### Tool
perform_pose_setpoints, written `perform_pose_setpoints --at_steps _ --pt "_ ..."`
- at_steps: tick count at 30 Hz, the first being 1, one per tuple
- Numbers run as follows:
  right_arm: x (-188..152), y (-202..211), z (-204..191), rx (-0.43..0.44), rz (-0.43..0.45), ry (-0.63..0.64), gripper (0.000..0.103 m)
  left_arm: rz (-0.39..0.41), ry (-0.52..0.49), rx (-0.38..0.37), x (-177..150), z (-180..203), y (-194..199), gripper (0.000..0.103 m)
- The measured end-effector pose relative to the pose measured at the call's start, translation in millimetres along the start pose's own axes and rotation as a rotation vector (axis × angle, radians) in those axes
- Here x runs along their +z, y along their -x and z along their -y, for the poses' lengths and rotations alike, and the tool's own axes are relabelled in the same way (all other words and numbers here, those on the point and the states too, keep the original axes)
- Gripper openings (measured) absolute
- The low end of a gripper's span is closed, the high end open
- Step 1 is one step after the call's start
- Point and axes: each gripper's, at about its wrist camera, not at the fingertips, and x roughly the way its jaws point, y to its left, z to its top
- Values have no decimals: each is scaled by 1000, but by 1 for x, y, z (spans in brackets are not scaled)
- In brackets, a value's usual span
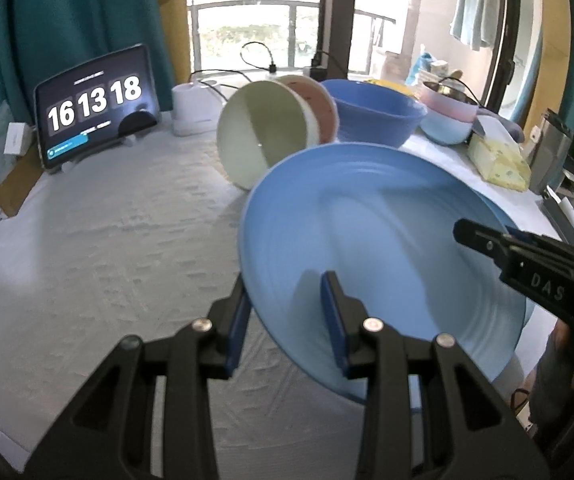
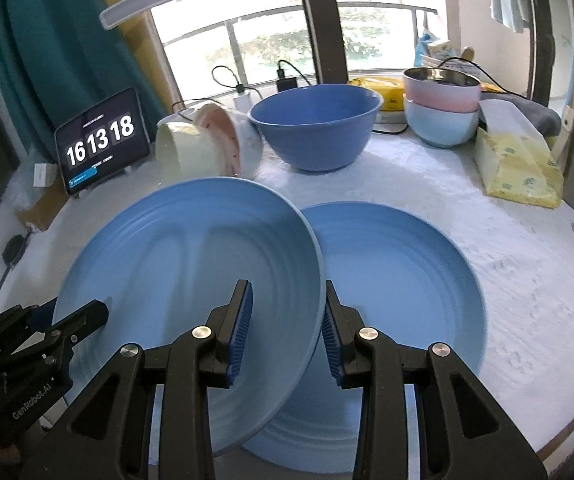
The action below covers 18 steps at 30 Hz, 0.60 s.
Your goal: Organize plates and bowls
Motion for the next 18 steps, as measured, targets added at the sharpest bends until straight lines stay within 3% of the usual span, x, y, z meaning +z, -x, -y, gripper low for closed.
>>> perform_pose_setpoints --at_steps 18 --pt "-2 8 42 -32 8 -58 36 -23 -59 -31 6 42 -11 36"
